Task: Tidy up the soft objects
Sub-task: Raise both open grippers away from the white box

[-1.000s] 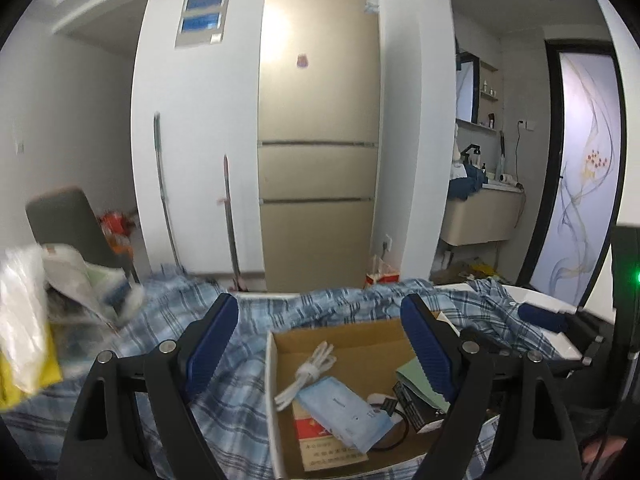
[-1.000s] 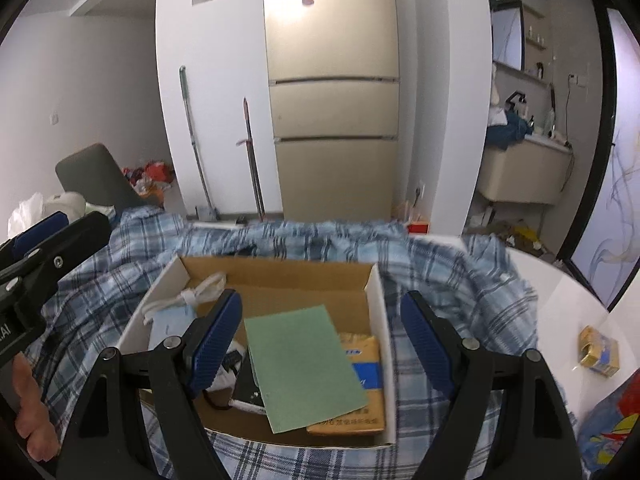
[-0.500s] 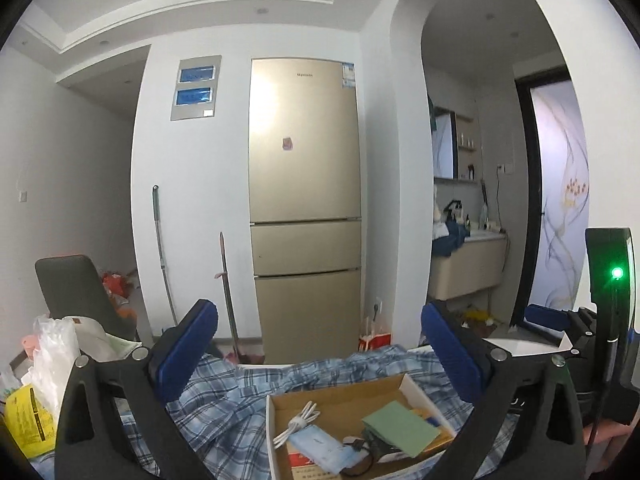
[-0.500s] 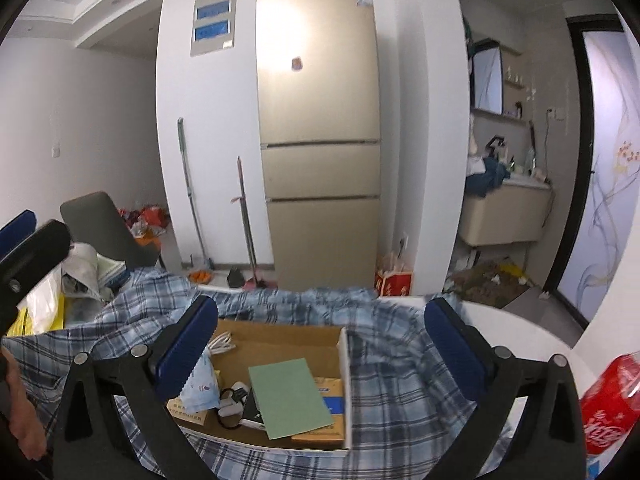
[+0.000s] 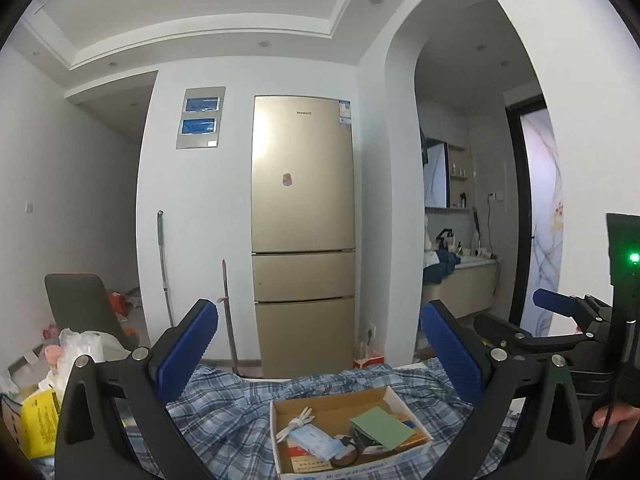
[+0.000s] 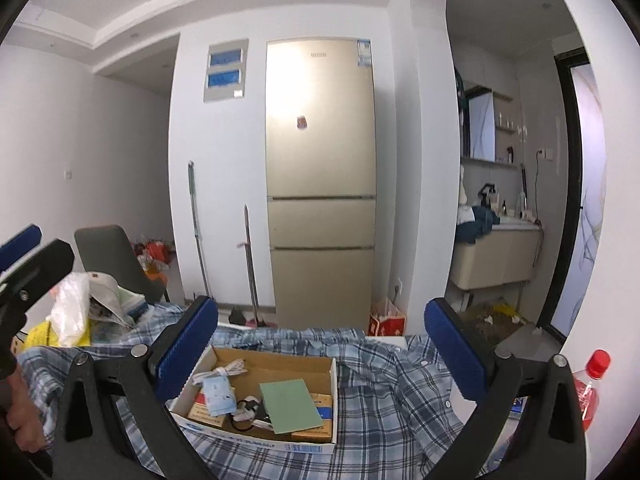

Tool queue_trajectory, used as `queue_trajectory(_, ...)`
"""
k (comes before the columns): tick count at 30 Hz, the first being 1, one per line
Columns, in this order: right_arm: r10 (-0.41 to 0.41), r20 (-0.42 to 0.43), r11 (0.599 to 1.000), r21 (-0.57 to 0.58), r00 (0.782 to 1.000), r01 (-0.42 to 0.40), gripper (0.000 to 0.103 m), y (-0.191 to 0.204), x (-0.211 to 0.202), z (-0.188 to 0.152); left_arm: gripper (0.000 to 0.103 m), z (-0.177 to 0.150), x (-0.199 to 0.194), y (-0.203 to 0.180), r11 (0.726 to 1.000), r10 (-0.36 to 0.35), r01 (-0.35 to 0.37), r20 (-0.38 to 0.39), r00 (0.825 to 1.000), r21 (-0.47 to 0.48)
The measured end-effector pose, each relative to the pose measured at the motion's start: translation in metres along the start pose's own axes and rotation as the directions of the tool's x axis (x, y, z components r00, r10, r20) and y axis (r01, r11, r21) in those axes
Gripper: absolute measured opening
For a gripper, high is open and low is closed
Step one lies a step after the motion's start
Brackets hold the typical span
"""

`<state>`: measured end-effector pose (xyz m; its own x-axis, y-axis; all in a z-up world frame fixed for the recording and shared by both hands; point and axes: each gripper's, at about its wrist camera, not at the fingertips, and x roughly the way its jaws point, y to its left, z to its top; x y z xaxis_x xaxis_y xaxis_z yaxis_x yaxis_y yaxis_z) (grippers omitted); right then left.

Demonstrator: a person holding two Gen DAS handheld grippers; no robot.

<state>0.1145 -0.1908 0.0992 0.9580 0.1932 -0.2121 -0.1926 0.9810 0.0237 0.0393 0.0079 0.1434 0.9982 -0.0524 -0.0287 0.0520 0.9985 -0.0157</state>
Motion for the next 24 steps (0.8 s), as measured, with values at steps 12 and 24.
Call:
queue_trajectory(12,0.016,0.047,1.0,-0.022,0.999,-0.015,0.103,-0.004,-0.047,-0.034,0.103,-0.04,-0.046,-0.013,1.0,0.01,-0.011,0.031,0.999,0.028)
queue_trajectory(24,-0.009,0.044,1.0,-0.009,0.999,0.01,0.103,-0.019,-0.048,-0.089,0.103,-0.095,-0.055,0.0,1.0,0.007,-0.007,0.011,1.0,-0.01)
